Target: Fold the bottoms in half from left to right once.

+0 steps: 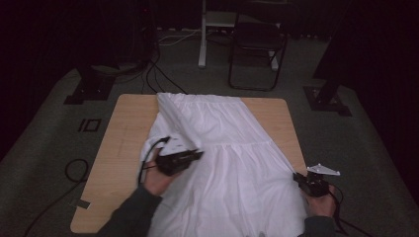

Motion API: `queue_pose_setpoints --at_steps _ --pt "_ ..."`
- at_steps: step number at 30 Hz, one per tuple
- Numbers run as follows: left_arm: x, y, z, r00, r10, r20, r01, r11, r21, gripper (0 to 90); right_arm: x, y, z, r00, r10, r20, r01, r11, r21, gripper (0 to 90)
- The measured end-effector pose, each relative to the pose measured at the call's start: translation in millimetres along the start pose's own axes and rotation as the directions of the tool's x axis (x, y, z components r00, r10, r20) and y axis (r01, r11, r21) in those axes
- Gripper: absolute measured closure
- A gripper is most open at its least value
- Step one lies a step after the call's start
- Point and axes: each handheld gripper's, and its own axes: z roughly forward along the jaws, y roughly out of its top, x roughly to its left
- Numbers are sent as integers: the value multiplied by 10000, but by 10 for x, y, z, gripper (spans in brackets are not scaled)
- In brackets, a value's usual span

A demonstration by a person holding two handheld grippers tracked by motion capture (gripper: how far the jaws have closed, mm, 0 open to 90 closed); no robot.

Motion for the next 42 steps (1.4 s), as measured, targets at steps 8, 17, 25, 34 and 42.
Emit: queue_pose_setpoints --at_steps 8,17,25,34,42 --pt "-327 -120 990 9840 -472 1719 234 9901 1381 696 17 21 0 10000 81 45 -82 9999 134 710" --pt "57 -341 337 9931 -1152 227 1145 9930 305 505 568 417 -363 9989 -466 66 471 9930 -1083 431" --pt "430 -965 -298 9482 -1759 -2645 2069 9738 940 475 1296 627 -174 9747 -1409 -1734 1274 9881 -867 416" --pt "703 -1664 -541 8553 -2865 -4316 3825 9111 1532 382 1843 764 209 9539 -2056 -2186 2085 9780 -103 244" --pt "749 -1782 -430 8878 -3391 -3112 4073 8937 1883 815 1808 624 365 9459 -2052 -2512 2320 9692 820 536"
